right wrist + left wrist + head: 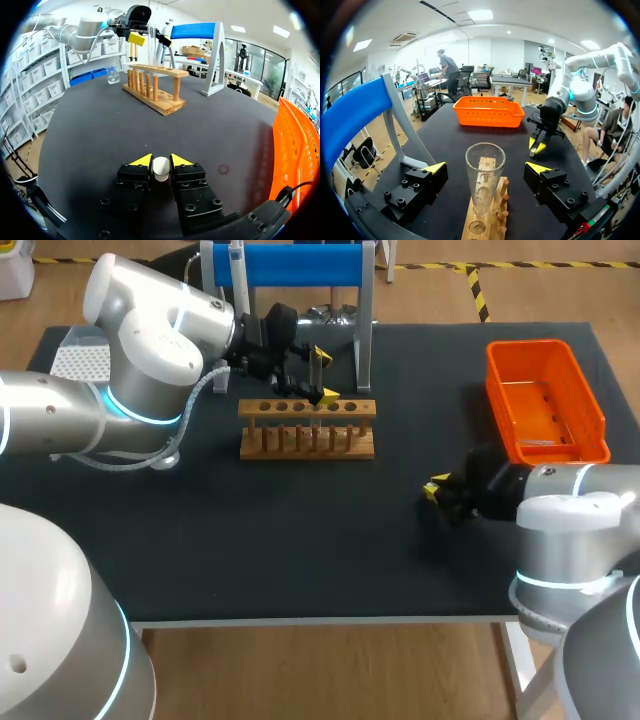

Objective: Invert the test tube, pick up the pipette, mount the tip to pipette, aspirate from beaker and dispense into the tube, eject the tip, return the pipette, and cap with the stopper.

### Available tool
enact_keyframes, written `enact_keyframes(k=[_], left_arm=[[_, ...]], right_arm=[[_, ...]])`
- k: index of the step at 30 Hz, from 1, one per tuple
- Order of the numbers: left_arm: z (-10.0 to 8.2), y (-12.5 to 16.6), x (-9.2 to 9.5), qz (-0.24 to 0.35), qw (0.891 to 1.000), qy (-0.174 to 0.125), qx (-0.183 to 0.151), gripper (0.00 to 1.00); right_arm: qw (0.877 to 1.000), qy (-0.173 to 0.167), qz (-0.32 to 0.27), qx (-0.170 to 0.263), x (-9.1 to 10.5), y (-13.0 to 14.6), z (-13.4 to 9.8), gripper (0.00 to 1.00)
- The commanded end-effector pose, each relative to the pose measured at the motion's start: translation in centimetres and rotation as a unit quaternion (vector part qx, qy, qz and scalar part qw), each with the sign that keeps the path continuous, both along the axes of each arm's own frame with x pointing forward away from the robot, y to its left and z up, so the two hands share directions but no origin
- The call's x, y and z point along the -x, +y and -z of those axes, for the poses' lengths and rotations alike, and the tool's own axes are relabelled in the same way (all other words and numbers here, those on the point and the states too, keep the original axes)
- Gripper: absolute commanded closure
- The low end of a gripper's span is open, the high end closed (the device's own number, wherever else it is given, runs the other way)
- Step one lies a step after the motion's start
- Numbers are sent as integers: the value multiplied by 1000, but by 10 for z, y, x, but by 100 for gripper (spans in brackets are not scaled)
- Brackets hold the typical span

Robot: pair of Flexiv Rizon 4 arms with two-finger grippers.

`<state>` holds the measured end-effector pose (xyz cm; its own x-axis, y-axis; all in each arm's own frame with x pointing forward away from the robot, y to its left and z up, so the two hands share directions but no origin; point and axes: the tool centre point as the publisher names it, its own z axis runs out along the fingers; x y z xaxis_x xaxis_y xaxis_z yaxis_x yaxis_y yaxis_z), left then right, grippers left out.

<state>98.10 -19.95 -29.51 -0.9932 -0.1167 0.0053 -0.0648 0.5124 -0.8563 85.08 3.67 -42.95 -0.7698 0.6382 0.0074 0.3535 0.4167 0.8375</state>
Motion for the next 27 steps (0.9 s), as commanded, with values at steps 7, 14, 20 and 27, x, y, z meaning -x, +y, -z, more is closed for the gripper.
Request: enact_keyframes(k=[7, 14, 20, 27], left_arm=[[-1, 0, -1, 2, 1000, 2, -2, 0], [-1, 0, -1, 2, 1000, 2, -2, 0], [-1, 0, -1, 2, 1000, 2, -2, 0], [-1, 0, -1, 2, 1000, 2, -2, 0]], right_arm=[[998, 3, -61, -15, -13, 7, -46, 100], [992, -2, -128, -21, -39, 22, -105, 100], [980, -17, -200, -6, -55, 43, -157, 100], [966, -30, -257, 12, -66, 68, -192, 100]])
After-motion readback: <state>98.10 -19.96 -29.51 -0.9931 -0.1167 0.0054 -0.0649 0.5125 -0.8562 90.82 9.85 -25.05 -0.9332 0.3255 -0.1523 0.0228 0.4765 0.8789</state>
